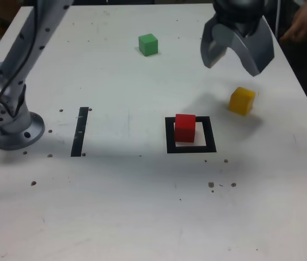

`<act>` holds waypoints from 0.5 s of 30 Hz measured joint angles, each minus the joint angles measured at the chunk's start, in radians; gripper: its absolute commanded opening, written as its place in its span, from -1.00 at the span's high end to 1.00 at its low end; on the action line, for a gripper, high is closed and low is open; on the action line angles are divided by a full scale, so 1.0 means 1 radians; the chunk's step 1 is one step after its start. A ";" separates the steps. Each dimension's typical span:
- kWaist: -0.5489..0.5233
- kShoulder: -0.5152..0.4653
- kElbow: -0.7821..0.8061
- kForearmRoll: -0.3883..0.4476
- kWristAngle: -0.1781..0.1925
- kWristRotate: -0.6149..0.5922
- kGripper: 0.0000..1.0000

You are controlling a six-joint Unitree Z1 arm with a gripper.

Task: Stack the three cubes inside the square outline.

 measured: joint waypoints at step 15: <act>-0.006 0.170 -0.109 0.007 0.015 -0.036 -0.68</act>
